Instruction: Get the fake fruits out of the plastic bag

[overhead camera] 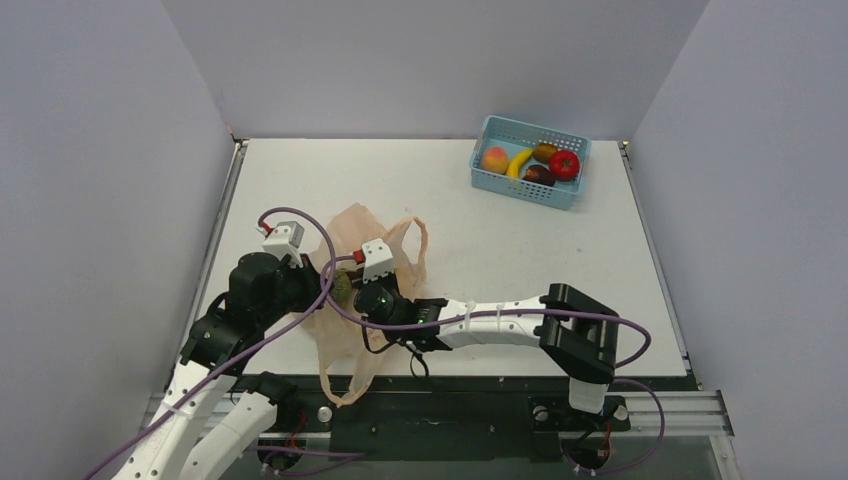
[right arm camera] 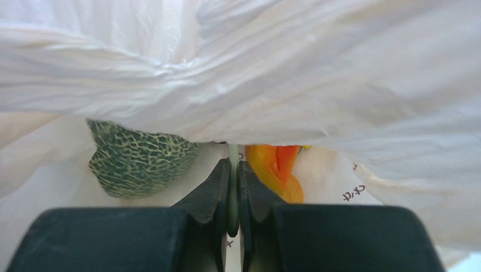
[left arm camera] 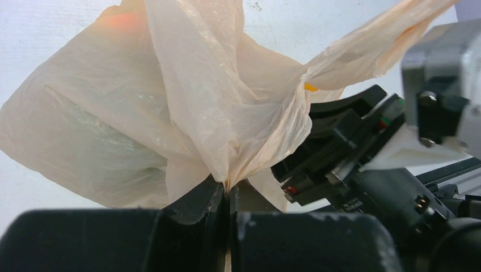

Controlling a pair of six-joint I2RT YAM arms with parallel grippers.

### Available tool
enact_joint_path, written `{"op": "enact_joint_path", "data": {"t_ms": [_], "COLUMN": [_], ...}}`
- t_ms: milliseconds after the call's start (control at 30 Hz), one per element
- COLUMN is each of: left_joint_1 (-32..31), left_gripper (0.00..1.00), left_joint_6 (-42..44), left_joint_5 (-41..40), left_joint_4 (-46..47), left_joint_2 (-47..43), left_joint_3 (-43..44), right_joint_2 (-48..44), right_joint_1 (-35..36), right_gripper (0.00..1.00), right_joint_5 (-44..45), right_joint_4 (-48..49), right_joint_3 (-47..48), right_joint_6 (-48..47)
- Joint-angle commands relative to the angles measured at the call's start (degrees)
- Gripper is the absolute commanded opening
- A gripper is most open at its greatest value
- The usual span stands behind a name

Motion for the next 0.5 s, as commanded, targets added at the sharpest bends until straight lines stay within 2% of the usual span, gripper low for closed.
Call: {"op": "enact_joint_path", "data": {"t_ms": [0, 467], "left_joint_1": [-0.27, -0.30], "left_gripper": [0.00, 0.00], "left_joint_6": [-0.33, -0.99], "left_joint_5": [-0.82, -3.06], "left_joint_4": [1.72, 1.20], "left_joint_2": [-1.05, -1.20], "left_joint_3": [0.36, 0.47], "right_joint_2": [-6.46, -19.21], "right_joint_1": [1.17, 2.30], "right_gripper": [0.00, 0.00], "right_joint_5": [3.38, 0.00], "right_joint_4": [-0.18, -2.35], "right_joint_3": [-1.34, -6.25], "right_joint_6": [-0.98, 0.33]}}
